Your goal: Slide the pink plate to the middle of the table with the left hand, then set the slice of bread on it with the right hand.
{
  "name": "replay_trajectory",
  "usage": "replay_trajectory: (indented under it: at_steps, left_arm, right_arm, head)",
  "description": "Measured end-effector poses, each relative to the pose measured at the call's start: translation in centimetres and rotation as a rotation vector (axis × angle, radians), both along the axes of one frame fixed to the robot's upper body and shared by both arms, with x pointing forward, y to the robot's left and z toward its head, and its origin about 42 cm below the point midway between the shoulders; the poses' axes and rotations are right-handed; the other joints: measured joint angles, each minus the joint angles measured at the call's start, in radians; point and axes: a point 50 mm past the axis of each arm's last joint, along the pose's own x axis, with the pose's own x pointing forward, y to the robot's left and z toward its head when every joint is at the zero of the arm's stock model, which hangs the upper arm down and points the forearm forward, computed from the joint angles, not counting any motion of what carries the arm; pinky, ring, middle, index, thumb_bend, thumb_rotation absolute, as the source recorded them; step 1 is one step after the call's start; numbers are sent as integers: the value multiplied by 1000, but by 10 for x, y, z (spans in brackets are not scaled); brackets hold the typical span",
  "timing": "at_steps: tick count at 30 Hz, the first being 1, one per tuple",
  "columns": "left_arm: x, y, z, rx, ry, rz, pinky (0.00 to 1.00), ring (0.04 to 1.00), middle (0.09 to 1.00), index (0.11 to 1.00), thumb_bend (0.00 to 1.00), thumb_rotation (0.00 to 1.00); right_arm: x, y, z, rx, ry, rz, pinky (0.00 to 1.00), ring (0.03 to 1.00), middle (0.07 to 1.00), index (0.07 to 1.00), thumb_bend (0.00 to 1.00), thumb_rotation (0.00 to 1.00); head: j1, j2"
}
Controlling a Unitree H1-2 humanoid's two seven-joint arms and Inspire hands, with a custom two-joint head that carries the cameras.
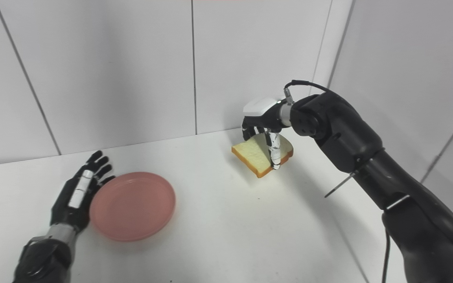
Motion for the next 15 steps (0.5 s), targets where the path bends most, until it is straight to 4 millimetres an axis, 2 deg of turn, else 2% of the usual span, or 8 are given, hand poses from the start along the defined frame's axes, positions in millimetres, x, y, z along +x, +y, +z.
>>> replay_trajectory:
  at_steps: [4,9,15]
  left_arm:
    - [0,-6,0,-9,4,13,794,893,893,862,821,655]
    - [-1,-17,1,10,2,24,780,886,886,860,799,666]
    - [-3,-32,1,3,4,25,780,898,893,868,796,684]
  right_arm:
    - [6,30,0,-5,-8,72,600,678,713,494,525,148]
    - [13,65,-3,-6,-23,164,588,672,710,494,524,148]
    - [21,103,-14,11,-5,248,567,651,704,493,524,148]
  head:
    - [38,-2]
    - [98,-5]
    - [133,-8]
